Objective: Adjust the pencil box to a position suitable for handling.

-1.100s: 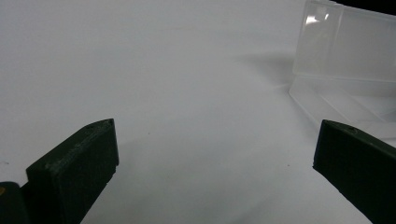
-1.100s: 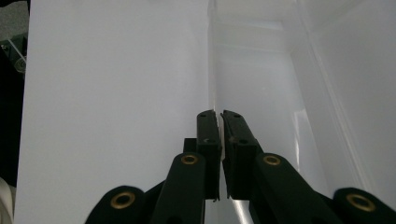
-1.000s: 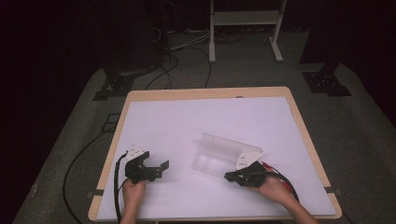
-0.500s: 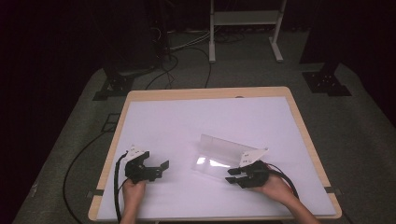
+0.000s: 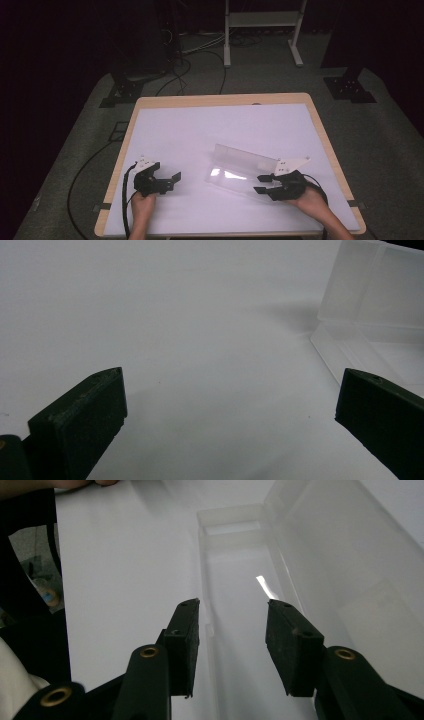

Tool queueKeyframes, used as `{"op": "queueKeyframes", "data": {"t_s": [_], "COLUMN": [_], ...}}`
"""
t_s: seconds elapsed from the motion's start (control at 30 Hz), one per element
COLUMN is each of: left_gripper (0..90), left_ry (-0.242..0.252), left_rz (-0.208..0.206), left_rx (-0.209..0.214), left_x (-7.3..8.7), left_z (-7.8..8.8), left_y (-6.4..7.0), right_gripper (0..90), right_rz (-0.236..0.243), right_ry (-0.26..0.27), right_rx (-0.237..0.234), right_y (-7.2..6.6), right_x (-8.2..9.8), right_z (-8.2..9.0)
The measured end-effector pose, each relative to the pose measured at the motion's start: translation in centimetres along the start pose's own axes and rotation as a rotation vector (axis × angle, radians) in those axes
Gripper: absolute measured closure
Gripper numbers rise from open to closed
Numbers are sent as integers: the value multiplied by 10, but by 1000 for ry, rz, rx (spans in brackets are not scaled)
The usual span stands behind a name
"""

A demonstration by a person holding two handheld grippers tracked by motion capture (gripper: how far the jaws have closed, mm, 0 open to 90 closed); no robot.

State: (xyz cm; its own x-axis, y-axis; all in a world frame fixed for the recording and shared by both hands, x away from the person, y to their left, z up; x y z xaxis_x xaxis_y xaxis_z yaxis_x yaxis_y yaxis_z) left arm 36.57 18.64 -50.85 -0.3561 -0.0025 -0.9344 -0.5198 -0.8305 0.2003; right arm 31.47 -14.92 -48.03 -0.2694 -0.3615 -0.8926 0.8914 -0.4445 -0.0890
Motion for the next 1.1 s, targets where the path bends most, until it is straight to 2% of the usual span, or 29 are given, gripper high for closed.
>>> {"op": "queueKeyframes", "data": {"t_s": [0.27,0.3,0.37,0.6,0.77,0.8,1.1], "left_gripper": [0,0,0,0,0,0,0], "left_ry": [1,0,0,-1,-2,-2,-2], "left_rz": [1,-1,-1,-3,-1,-1,2], "left_rx": [-1,-1,-1,-2,-3,-4,-3], "left_x": [0,0,0,0,0,0,0], "left_z": [0,0,0,0,0,0,0], "left_y": [0,0,0,0,0,0,1], "right_gripper": [561,561,561,564,569,573,600], "right_rz": [-18,-24,-24,-54,-60,-64,-82], "right_ry": [20,24,27,33,25,17,-23], "right_rx": [64,83,88,153,182,202,264], "right_y": [10,13,14,27,32,35,44], "right_x": [4,7,8,21,29,34,58], "right_z": [25,32,34,54,61,65,72]}}
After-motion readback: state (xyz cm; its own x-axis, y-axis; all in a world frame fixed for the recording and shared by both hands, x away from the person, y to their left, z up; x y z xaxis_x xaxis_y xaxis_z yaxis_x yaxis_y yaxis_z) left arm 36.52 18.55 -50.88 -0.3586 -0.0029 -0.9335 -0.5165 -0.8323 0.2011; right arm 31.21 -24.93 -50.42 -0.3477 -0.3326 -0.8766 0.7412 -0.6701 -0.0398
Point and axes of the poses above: each handheld gripper's, and its own axes: z roughly backward along the jaws, x roughly out of its underside, y roughly to its right, the point moved 8 cm from there along -z, roughly forward along the jaws, and after that the axes turned 12 degrees about y, right-handed, at the moved point
